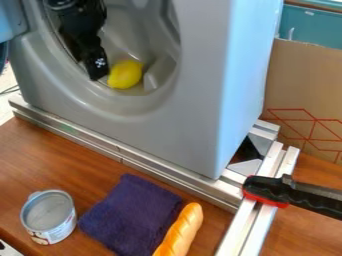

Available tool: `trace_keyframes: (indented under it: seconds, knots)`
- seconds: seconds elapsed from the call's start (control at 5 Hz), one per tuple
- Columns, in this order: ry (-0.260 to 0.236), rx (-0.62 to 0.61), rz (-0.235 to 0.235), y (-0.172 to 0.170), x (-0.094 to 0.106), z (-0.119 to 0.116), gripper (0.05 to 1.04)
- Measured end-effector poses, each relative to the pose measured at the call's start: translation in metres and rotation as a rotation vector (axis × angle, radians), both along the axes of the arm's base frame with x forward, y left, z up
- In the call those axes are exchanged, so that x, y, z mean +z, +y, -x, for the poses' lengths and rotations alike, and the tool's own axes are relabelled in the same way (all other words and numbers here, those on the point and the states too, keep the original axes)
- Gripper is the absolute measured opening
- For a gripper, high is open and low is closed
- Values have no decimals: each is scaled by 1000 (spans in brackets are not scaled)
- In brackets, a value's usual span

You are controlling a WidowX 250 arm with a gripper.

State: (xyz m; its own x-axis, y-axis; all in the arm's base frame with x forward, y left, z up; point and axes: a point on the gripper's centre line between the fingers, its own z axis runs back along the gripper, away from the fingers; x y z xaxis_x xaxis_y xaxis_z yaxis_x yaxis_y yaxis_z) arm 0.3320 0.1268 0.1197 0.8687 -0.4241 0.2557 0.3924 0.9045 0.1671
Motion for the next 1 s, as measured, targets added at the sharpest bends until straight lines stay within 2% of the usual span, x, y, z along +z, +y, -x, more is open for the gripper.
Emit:
trace_keyframes:
  seconds: [0.4,0.6,1.0]
  knots:
    - [30,-23,45,-15,-4,-19,1001]
    - [31,-9,39,-15,-5,-26,1001]
    - [76,34,62,-21,-21,-39,1001]
